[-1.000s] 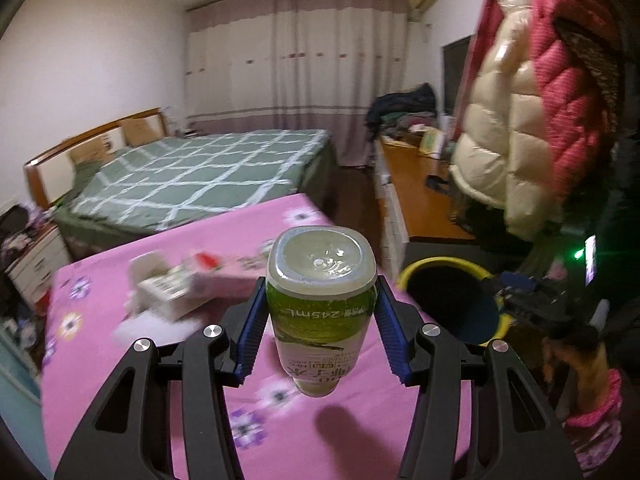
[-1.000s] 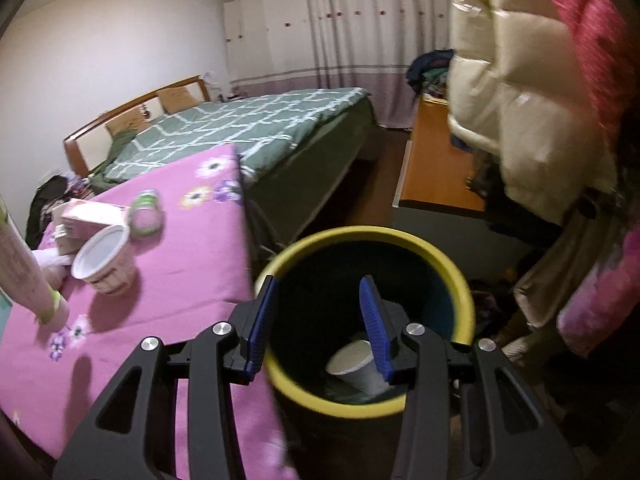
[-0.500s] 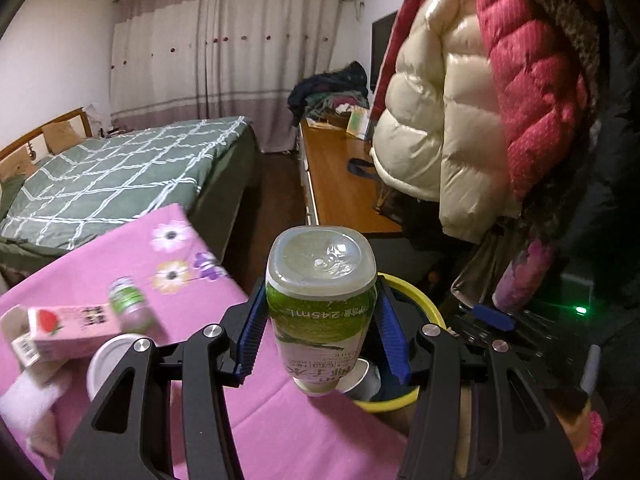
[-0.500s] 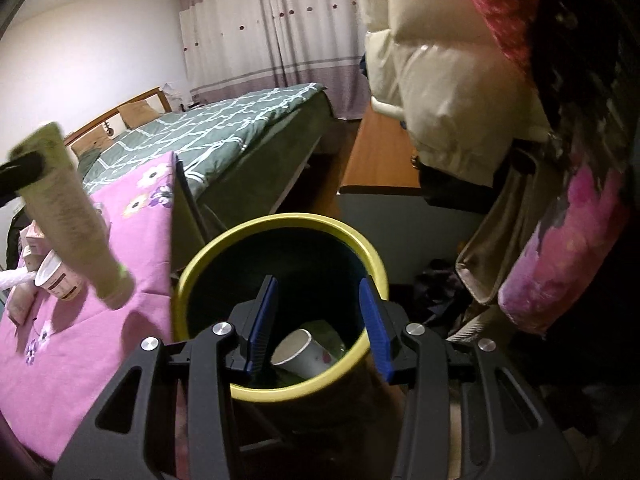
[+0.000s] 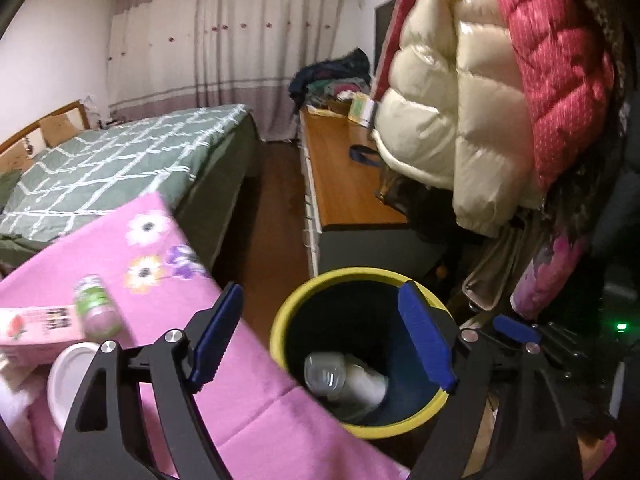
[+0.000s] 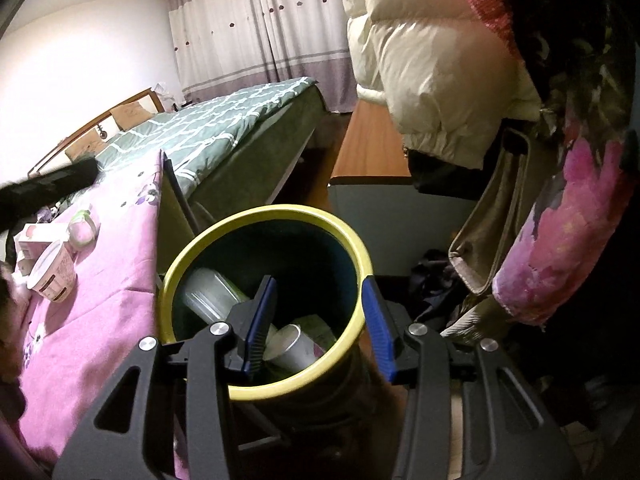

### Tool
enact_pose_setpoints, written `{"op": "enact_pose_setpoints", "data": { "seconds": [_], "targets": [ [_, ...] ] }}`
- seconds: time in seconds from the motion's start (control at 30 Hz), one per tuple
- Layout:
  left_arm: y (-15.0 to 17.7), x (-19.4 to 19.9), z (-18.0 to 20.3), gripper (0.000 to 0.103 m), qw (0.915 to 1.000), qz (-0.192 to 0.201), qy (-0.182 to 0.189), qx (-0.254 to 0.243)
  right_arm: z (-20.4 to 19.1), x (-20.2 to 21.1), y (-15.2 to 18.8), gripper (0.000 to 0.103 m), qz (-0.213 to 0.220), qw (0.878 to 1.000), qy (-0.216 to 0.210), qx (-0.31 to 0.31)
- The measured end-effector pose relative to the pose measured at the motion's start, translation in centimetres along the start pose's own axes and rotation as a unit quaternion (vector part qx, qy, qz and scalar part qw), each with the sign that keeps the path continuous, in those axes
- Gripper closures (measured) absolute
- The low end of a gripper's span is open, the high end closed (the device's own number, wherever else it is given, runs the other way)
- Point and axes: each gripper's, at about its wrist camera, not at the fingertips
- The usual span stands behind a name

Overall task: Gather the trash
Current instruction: 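Carry the bottle into the yellow bin and open the left tool, then move the left tool back over the table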

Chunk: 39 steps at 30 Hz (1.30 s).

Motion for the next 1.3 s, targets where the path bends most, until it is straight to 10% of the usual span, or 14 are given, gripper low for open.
{"op": "enact_pose_setpoints", "data": {
  "seconds": [0.37, 0.77, 1.3],
  "targets": [
    [2.5, 13.4, -10.2, 0.014, 0.9887, 0.052, -0.126, 0.063, -5.8, -1.3, 0.1, 0.06, -0.016, 0.998, -0.048, 0.042],
    [10.5, 27.2, -23.3, 0.013, 0.9328, 0.075, -0.312, 0.163, -20.4, -0.2, 0.6, 0.06, -0.022, 0.976, -0.167, 0.138],
    [14.4, 33.0, -27.1, 0.012, 0.9051, 0.095, -0.366, 0.195, -39.9, 2.8, 3.6, 0.06, -0.045, 0.913, -0.332, 0.23]
  ]
}}
Point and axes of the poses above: each gripper's, at about its wrist camera, not at the fingertips, and x roughly against the way its jaws point, z to its right, y to its underside, and after that the axes turned 7 degrees about z, right-handed
